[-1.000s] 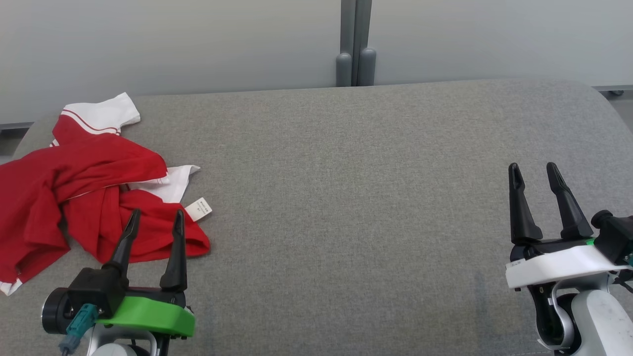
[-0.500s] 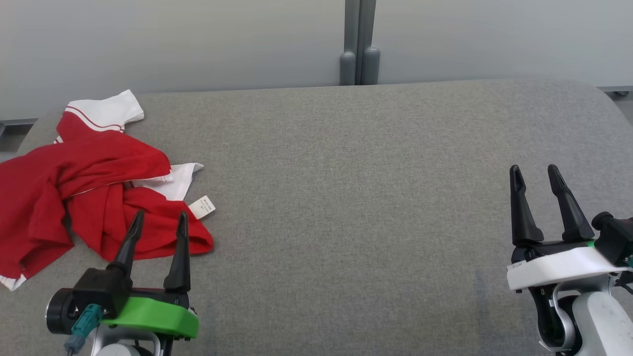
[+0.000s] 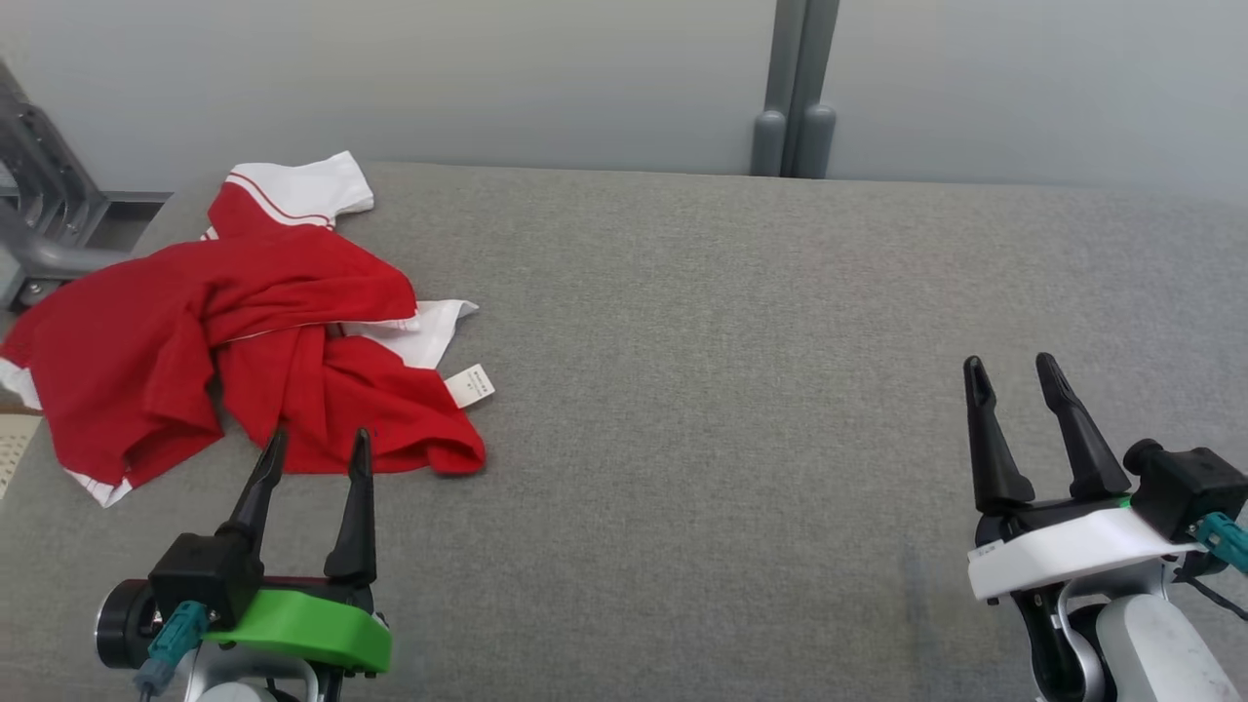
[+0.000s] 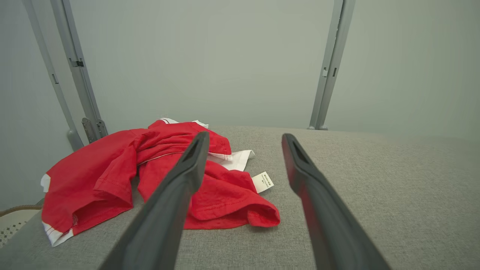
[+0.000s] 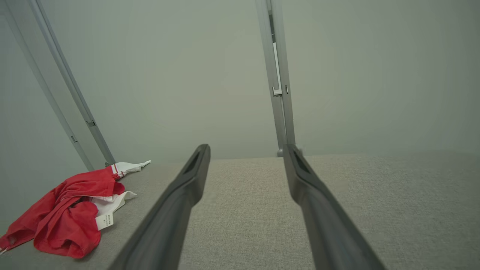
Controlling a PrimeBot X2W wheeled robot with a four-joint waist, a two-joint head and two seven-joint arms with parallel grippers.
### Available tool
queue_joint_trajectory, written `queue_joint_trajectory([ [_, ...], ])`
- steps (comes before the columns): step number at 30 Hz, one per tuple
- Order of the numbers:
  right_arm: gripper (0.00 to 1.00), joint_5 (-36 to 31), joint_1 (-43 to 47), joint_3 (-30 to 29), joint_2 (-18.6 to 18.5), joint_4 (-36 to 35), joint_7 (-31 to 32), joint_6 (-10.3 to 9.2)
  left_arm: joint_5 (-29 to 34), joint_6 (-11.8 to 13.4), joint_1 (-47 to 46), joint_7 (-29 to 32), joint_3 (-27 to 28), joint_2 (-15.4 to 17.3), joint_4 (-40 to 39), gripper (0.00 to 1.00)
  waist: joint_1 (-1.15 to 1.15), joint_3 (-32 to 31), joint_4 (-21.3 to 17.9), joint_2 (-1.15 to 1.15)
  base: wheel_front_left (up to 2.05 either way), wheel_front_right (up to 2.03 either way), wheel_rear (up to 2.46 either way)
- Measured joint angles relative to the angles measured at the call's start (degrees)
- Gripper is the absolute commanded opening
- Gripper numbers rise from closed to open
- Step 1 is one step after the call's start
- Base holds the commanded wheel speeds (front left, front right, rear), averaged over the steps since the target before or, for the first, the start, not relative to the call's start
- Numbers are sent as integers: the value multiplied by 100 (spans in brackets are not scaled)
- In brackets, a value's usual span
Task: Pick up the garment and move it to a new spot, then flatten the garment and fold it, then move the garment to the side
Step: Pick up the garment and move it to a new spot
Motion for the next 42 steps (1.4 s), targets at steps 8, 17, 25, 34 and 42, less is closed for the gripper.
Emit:
queue_joint_trajectory([
  [8,100,0,11,152,30,118,0,79,11,68,1,0,73,-5,94,100,0,-47,459,0,0,0,0],
  [17,100,-40,66,298,69,180,0,130,49,102,4,0,97,-8,176,100,0,-103,1118,0,0,0,0],
  [25,100,-126,70,356,88,260,0,129,49,126,12,9,140,-9,276,100,0,-137,1708,0,0,0,0],
  [34,100,-168,60,533,181,381,2,183,-15,194,73,63,414,-3,335,100,0,-111,2117,0,0,0,0],
  [42,100,-169,58,556,186,504,16,185,-18,196,121,123,430,-2,353,100,0,-99,2136,0,0,0,0],
])
